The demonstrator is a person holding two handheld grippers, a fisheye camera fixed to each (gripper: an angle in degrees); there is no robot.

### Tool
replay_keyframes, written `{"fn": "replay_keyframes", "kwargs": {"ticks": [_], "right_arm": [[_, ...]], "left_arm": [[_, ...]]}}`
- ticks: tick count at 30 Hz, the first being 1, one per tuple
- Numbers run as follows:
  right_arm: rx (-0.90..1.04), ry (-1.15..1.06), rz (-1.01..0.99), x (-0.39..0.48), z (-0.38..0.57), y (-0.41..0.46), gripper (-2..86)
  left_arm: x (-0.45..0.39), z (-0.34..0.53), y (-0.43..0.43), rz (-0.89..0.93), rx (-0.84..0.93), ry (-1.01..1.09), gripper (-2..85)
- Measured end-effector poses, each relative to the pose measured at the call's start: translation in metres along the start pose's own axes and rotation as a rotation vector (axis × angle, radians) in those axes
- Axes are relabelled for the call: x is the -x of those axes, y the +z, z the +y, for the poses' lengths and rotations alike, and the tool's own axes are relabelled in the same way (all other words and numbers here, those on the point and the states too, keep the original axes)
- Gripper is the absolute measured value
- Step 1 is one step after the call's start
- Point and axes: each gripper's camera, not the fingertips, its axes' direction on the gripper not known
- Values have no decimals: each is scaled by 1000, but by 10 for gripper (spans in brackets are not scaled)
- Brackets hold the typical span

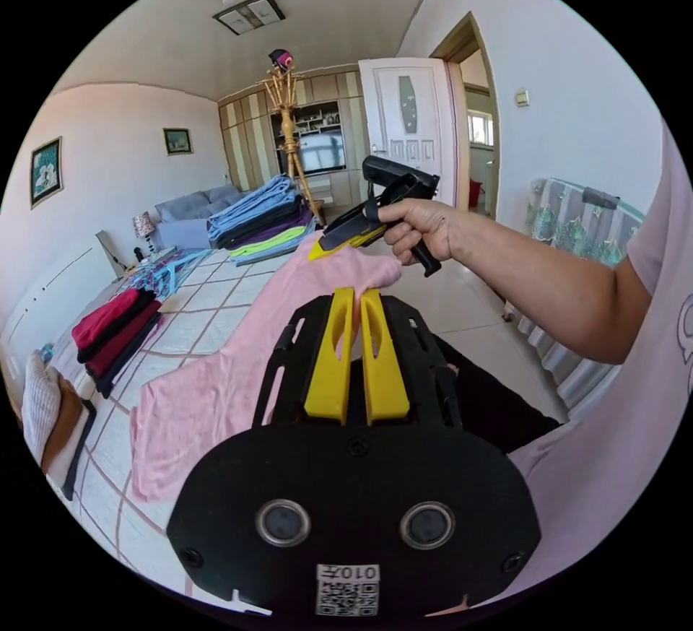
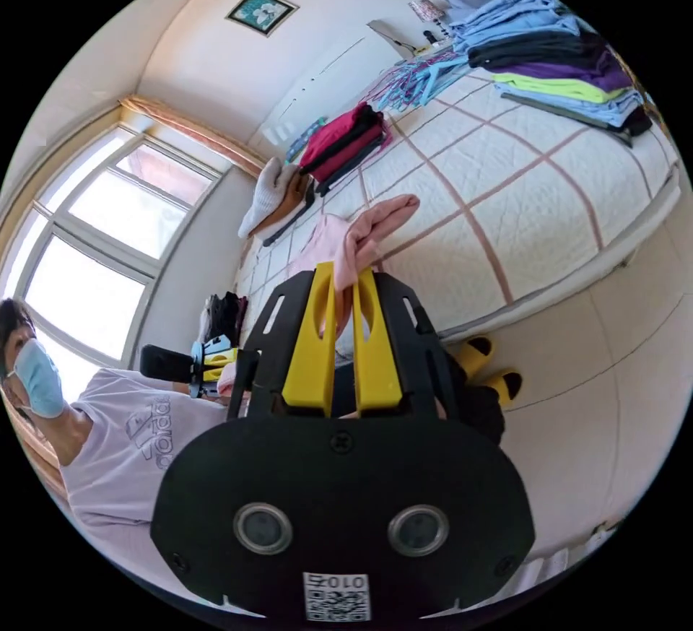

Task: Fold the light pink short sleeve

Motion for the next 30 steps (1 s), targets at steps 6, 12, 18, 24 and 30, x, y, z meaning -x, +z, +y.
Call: {"fn": "replay_keyframes", "kwargs": {"ticks": [6, 12, 18, 24, 30], "right_arm": [[25, 63, -3, 30, -18, 15, 55], [120, -139, 64, 150, -121, 64, 56], [399, -268, 175, 239, -233, 206, 56], [542, -215, 229, 255, -272, 299, 57], [519, -135, 217, 260, -277, 323, 80]], "left_arm": [[64, 52, -6, 153, -42, -198, -2], [190, 128, -62, 198, -203, -526, -2], [281, 236, -103, 60, -243, -862, -2], [331, 328, -98, 74, -242, -1161, -2], [344, 357, -93, 4, -182, -1189, 0]]}}
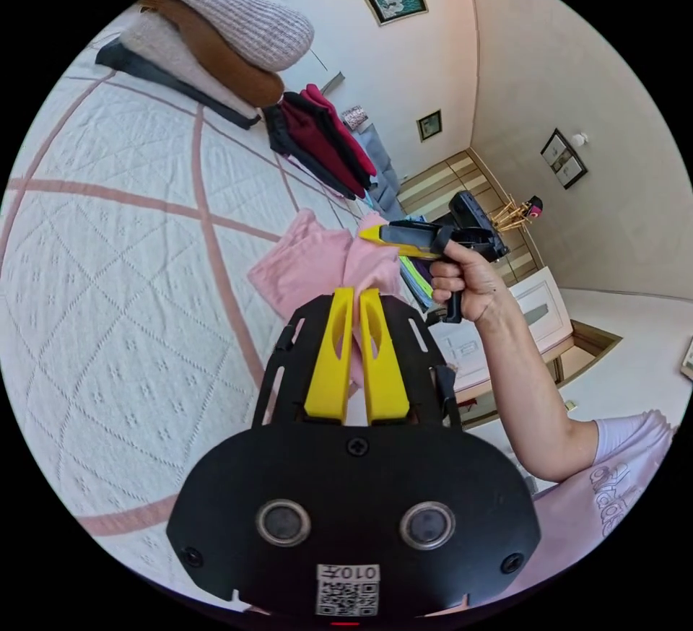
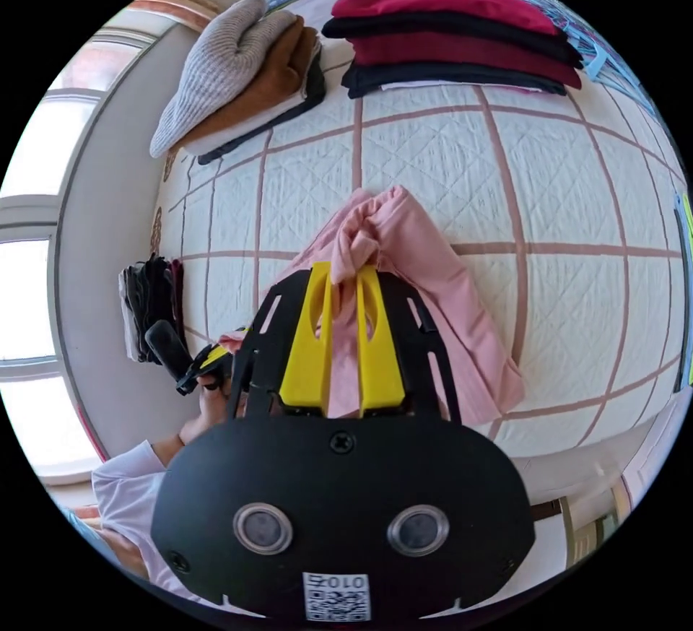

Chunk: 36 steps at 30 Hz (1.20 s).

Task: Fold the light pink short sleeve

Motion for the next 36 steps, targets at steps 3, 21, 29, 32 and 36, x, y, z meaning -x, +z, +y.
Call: {"fn": "replay_keyframes", "kwargs": {"ticks": [3, 21, 29, 32, 36], "right_arm": [[-31, -29, -76, 2, 8, -4, 106], [-366, -78, -69, -47, 268, -10, 90], [-466, -6, -197, -66, 329, 7, 87], [-479, -36, -198, -58, 326, 6, 87], [-484, -65, -168, -42, 329, 2, 88]], "left_arm": [[11, 4, -1, -24, -1, -12, 3], [27, 17, 4, -198, 88, 45, 24], [-51, 33, -19, -421, 13, 384, 51], [-82, 12, 16, -426, 59, 490, 61], [-78, -27, 71, -378, 163, 445, 73]]}}
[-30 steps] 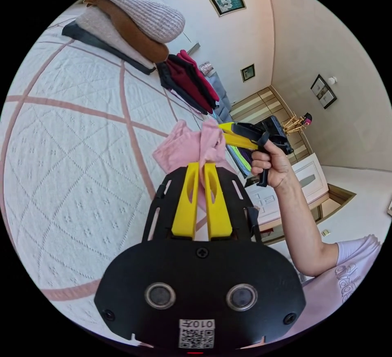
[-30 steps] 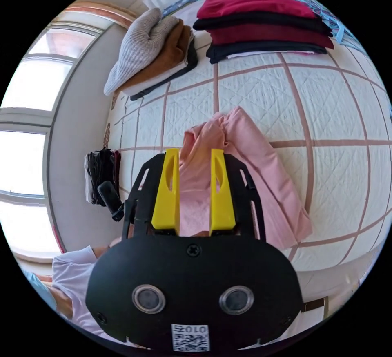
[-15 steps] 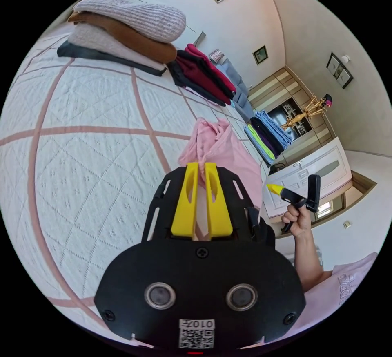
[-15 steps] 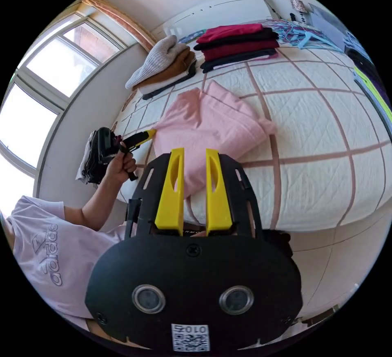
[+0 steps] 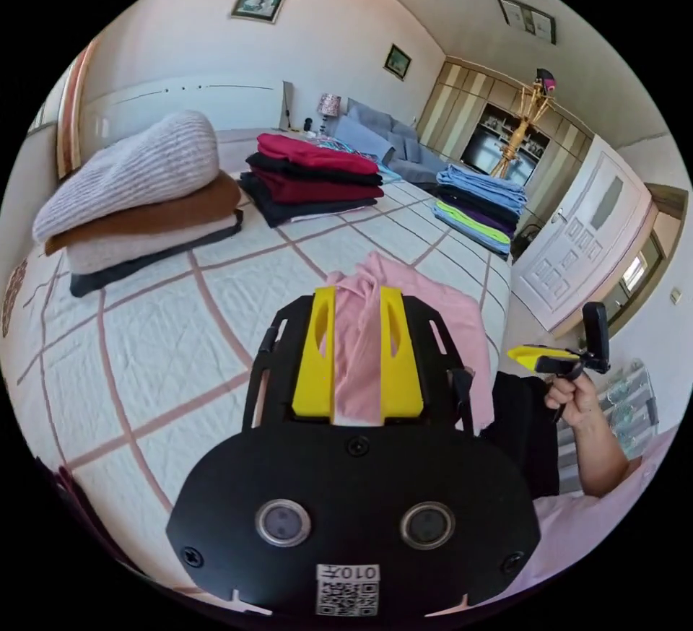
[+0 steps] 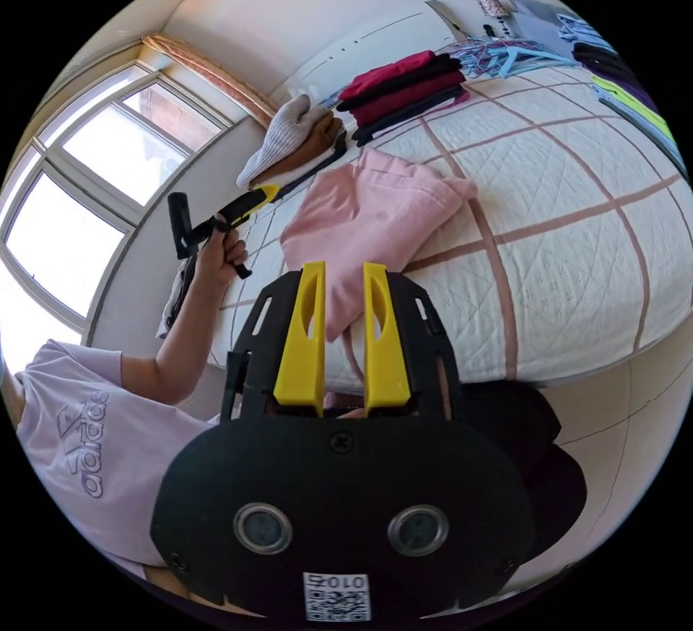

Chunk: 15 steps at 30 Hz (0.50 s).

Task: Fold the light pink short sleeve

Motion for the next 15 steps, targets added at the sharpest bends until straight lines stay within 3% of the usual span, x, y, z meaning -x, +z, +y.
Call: {"fn": "replay_keyframes", "kwargs": {"ticks": [2, 7, 11, 15], "right_arm": [[-4, 0, 16, 2, 5, -3, 88], [-11, 33, 45, -8, 20, -11, 88], [-14, 45, 57, -16, 27, -14, 84], [27, 77, 14, -26, 29, 7, 89]], "left_arm": [[-1, -26, 40, 107, 117, -12, 75], [-29, -47, 96, 100, 341, 82, 48], [-67, -51, 75, 61, 229, 324, 27], [-52, -40, 101, -16, 364, 294, 31]]}}
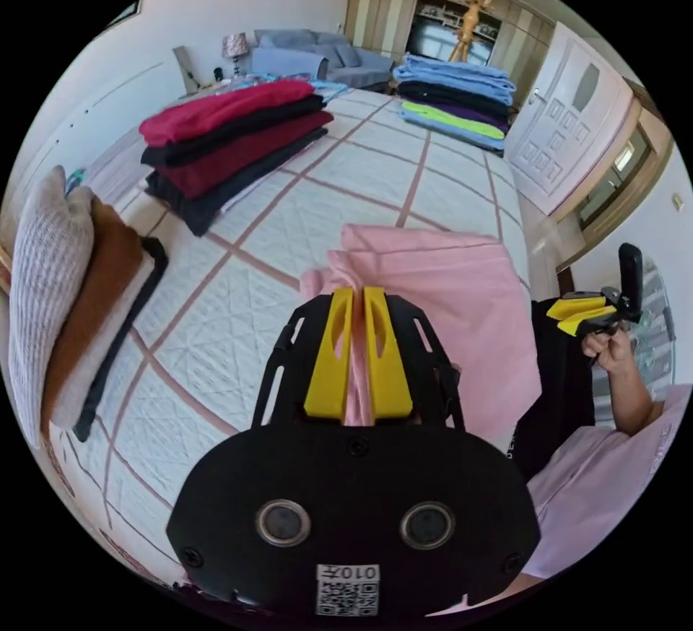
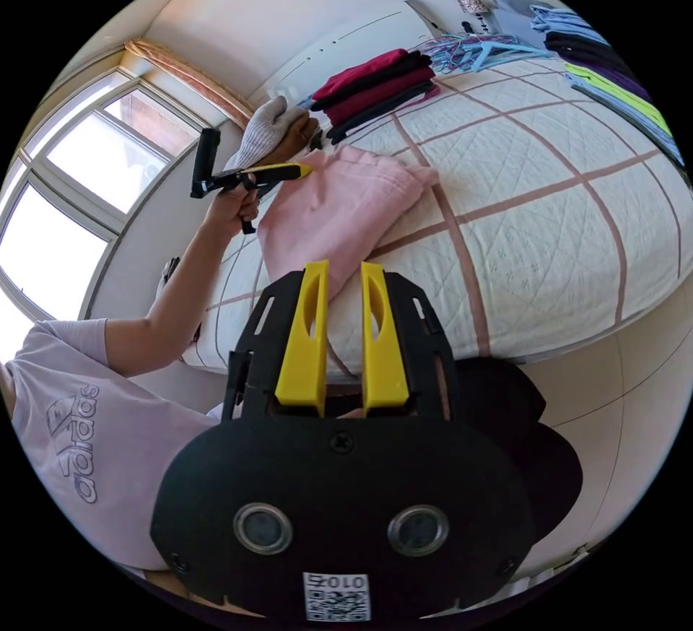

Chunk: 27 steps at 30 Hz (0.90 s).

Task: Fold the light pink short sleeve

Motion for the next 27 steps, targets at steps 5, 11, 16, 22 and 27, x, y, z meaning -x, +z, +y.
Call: {"fn": "replay_keyframes", "kwargs": {"ticks": [5, 11, 16, 22, 27], "right_arm": [[38, 15, -24, -1, 3, 19, 109], [56, 64, -170, -12, 11, 38, 118], [100, 84, -210, -14, 13, 57, 123], [137, 119, -215, -26, 4, 72, 99], [108, 189, -367, -40, 0, 71, 52]], "left_arm": [[41, 41, -2, 217, -161, -181, 49], [-5, 109, -101, 45, -411, -123, 53], [-68, 173, -126, 230, -419, -34, 58], [-100, 238, -101, 397, -332, -181, 76], [-104, 262, -77, 568, -319, -328, 114]]}}
